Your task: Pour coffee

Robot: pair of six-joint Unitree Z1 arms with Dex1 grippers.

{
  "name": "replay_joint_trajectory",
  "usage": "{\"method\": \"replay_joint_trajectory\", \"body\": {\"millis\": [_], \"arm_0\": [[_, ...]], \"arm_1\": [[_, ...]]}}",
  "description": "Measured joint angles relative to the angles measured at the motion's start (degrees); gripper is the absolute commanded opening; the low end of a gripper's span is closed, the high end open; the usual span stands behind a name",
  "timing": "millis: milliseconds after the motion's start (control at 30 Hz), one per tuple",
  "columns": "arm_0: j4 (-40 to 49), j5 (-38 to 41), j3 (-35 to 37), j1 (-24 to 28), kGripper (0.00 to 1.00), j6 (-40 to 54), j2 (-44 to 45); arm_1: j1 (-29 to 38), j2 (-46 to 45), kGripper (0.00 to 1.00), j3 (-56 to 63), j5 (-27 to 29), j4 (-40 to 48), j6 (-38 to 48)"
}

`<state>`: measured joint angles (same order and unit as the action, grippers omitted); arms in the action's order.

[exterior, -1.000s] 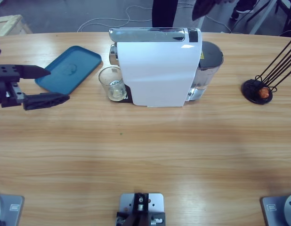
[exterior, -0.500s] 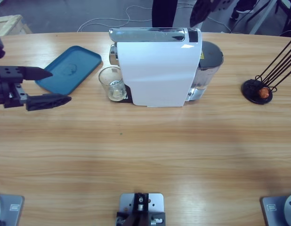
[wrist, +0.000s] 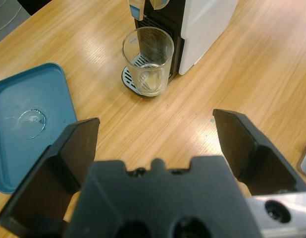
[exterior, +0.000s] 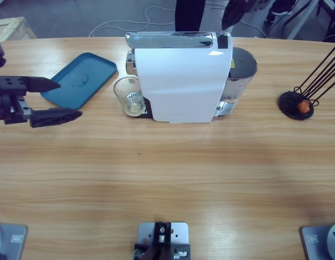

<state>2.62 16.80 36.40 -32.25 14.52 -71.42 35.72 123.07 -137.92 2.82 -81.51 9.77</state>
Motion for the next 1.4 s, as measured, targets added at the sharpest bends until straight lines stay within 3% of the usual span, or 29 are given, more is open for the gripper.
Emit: {"method": "replay_joint_trajectory", "body": {"millis": [333,367,400,433,633,1400], "arm_0": [[0.00,0.00,0.00,0.00,1.000,0.00,-0.02],[0.00,0.00,0.00,0.00,1.000,0.00,-0.05],[0.00,0.00,0.00,0.00,1.000,0.00,-0.06],[0.00,0.00,0.00,0.00,1.000,0.00,-0.06],[0.00,0.00,0.00,0.00,1.000,0.00,-0.05],[0.00,0.00,0.54,0.00,0.987,0.00,-0.02]], "arm_1": [[-0.04,0.86,0.000,0.02,-0.05,0.00,-0.20],[-0.04,0.86,0.165,0.02,-0.05,0.00,-0.20],[-0.04,0.85,0.858,0.02,0.00,0.00,-0.20],[-0.04,0.83,1.000,-0.03,0.20,0.00,-0.20],[0.50,-1.77,1.000,-5.88,2.74,-0.72,1.21],[1.45,-4.00,1.000,-3.48,2.79,-2.99,5.37]]}}
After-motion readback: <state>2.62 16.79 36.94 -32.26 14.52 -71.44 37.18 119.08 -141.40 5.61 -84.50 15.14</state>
